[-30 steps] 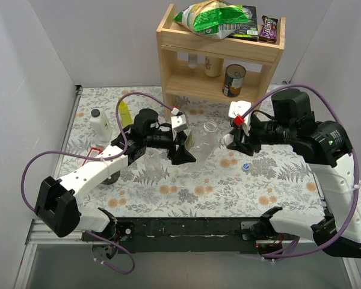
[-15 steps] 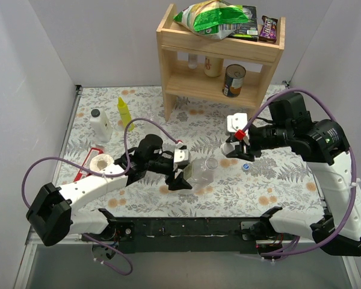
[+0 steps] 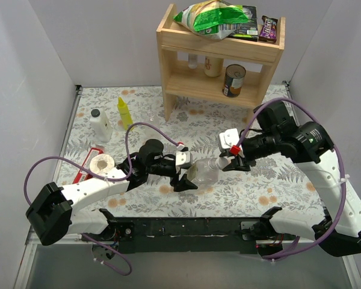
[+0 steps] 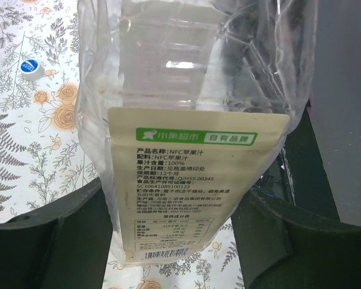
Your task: Screw on the bottle caps
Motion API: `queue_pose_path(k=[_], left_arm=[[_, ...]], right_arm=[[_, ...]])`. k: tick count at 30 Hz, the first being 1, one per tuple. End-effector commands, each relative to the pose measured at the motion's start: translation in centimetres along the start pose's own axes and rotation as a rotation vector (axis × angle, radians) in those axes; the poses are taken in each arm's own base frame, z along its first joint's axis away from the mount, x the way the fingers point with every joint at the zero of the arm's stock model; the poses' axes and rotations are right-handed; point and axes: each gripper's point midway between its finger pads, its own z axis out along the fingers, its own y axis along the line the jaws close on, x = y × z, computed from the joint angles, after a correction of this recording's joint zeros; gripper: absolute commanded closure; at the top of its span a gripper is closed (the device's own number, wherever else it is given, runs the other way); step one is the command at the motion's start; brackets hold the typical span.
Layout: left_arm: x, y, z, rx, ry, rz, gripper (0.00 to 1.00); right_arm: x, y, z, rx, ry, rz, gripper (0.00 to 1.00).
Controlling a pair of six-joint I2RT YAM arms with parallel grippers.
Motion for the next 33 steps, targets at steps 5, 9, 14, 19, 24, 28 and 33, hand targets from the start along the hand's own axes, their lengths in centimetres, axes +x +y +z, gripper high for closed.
queue_pose_path(k=[5,9,14,19,24,28,33], left_arm=[[-1.3,-0.1,-0.4,-0.014,-0.023,0.079,1.00],[-1.6,0.0,-0.5,-0.012,-0.021,0.092,1.00],[-2.0,0.1,-0.5,-0.018,-0.029,0.122,1.00],[-2.1,0.1,-0.7,-0.030,-0.046,0.144,1.00],[-2.0,0.5,-1.0,-0.067,-0.060,0.167,1.00],[-2.5,1.1,-1.1,-0.107,-0.092,0.184,1.00],[-3.1,1.9,-1.0,-0.138,-0.109,0.189,1.00]], right_arm=[[0.5,-0.2,1.0,-0.034,0.023,-0.033,0.72],[0.7,-0.2,1.7,-0.050,0.034,-0.045,0.72],[0.6,0.0,2.5,-0.069,0.043,-0.056,0.72],[0.8,-0.1,3.1,-0.072,0.058,-0.082,0.72],[1.7,0.3,3.2,-0.099,0.090,-0.091,0.72],[2.3,0.6,3.3,-0.119,0.109,-0.109,0.71],[3.0,0.6,3.7,-0.131,0.129,-0.099,0.72]])
